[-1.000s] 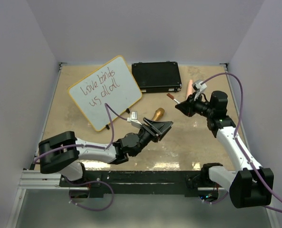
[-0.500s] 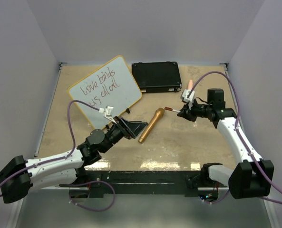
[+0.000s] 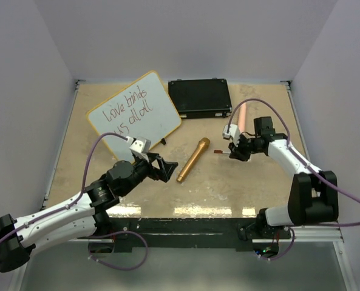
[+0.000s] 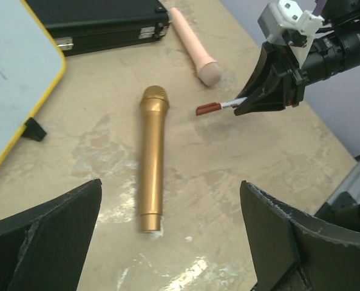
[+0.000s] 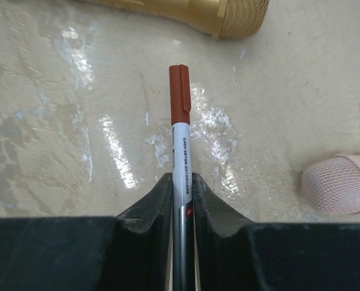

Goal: Write a sentence on the whiteboard
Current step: Put down the whiteboard marker at the center of the board, then reset both arms

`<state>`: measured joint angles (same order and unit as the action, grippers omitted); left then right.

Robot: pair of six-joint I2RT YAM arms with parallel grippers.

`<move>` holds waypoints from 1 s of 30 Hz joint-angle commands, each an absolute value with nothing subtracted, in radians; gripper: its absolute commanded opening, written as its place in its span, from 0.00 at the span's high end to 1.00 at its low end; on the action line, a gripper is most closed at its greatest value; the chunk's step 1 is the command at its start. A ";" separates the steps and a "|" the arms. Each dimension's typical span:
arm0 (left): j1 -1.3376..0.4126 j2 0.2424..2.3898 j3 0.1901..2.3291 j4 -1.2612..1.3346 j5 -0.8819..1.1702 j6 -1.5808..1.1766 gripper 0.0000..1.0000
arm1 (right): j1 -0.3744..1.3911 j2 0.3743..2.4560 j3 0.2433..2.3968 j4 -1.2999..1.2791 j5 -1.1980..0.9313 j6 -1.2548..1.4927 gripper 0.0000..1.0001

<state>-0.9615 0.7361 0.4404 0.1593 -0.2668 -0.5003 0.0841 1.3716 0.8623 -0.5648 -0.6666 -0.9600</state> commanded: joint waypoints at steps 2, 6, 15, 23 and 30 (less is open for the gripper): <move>-0.824 0.807 0.602 0.051 -0.218 -0.377 0.00 | 0.141 1.450 0.859 -0.427 -0.537 -0.861 0.75; -0.707 0.834 0.702 0.038 -0.103 -0.388 0.00 | 0.146 1.492 0.873 -0.411 -0.494 -0.812 0.54; -0.637 0.838 0.928 -0.120 -0.049 -0.345 0.00 | 0.130 1.249 0.934 -0.429 -0.459 -0.671 0.21; -0.634 0.822 1.072 -0.190 -0.074 -0.316 0.00 | 0.101 1.027 1.011 -0.250 -0.364 -0.269 0.02; -0.634 0.767 1.029 -0.196 -0.081 -0.319 0.00 | 0.100 0.971 1.071 -0.169 -0.124 -0.008 0.01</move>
<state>-0.6407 0.7971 1.0351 -0.1795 -0.0776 -0.3458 0.1036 0.9821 1.0115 -0.2596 -0.2749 -0.2047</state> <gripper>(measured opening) 0.997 0.986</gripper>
